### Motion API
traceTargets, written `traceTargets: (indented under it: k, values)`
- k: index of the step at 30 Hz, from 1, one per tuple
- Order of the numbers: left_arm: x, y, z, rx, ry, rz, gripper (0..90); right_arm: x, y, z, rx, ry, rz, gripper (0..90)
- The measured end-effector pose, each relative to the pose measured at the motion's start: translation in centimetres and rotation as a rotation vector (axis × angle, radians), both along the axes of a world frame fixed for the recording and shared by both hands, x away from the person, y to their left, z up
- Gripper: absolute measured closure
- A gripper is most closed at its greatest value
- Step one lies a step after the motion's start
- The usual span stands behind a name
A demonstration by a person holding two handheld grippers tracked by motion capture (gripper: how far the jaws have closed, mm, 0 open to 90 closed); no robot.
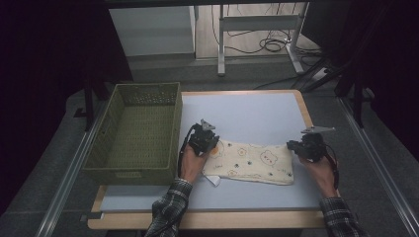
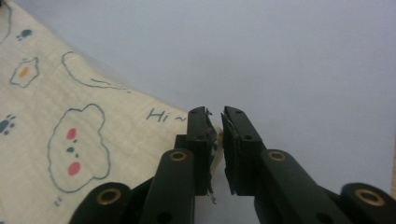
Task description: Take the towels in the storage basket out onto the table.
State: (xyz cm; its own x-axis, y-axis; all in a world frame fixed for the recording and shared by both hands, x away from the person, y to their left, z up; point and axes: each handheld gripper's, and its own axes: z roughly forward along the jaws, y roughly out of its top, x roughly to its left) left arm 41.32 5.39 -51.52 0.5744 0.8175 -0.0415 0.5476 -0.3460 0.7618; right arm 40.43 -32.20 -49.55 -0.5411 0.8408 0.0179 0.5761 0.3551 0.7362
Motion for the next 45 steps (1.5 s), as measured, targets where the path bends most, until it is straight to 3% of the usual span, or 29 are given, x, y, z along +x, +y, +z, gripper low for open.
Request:
traceTargets:
  k: [5, 10, 12, 13, 15, 16, 17, 18, 20, 22, 24, 29, 34, 40, 45]
  values:
    - [0.5, -0.1, 0.3, 0.03, -0.007, 0.023, 54.1, 0.1, 0.0, 0.3, -0.032, -0.011, -0.009, 71.7]
    - [1.4, 0.5, -0.6, 0.04, 0.04, 0.036, 48.5, 1.0, -0.4, -0.4, -0.011, 0.012, -0.013, 65.9]
    - [1.7, 0.6, -1.2, 0.039, 0.065, 0.041, 49.1, 1.2, -0.2, -0.9, -0.029, 0.023, -0.011, 65.8]
    - [1.8, 0.7, -1.5, 0.029, 0.085, 0.029, 55.5, 1.3, 0.0, -1.3, -0.037, 0.036, -0.005, 67.3]
    - [1.6, 0.7, -1.8, -0.002, 0.103, -0.006, 67.7, 1.2, 0.3, -1.7, -0.041, 0.062, 0.008, 79.8]
    - [1.5, 0.7, -1.8, -0.016, 0.116, -0.018, 78.3, 0.9, 0.5, -1.8, -0.044, 0.057, 0.018, 85.5]
    - [1.5, 0.6, -1.7, -0.005, 0.115, -0.015, 85.4, 0.8, 0.6, -1.7, -0.063, 0.056, 0.021, 86.6]
    - [1.4, 0.4, -1.4, 0.016, 0.088, -0.007, 86.7, 0.7, 0.8, -1.6, -0.077, 0.056, 0.024, 87.3]
    - [1.3, 0.6, -0.9, 0.002, 0.049, 0.017, 87.7, 0.7, 0.7, -1.1, -0.09, 0.043, 0.02, 87.5]
    - [0.9, 0.8, -0.2, -0.023, 0.014, 0.041, 87.7, 0.6, 0.5, -0.5, -0.064, 0.012, 0.013, 87.5]
    - [0.3, 0.7, 0.2, 0.0, -0.013, 0.04, 87.2, 0.2, 0.3, 0.2, -0.031, -0.021, 0.018, 87.5]
    - [-2.4, 0.6, 0.3, 0.001, -0.087, 0.047, 86.2, -1.8, -0.3, 1.0, -0.004, -0.072, 0.046, 87.3]
    - [-4.4, 0.8, 0.0, 0.012, -0.108, 0.033, 84.9, -4.1, -1.0, 0.8, 0.034, -0.08, 0.08, 87.1]
    - [-6.5, 1.2, 0.1, 0.014, -0.128, 0.018, 84.5, -6.2, -1.0, 0.6, 0.044, -0.072, 0.109, 87.2]
    - [-8.2, 1.7, -0.1, 0.004, -0.12, -0.003, 84.2, -8.0, -1.1, 0.4, 0.06, -0.069, 0.125, 87.1]
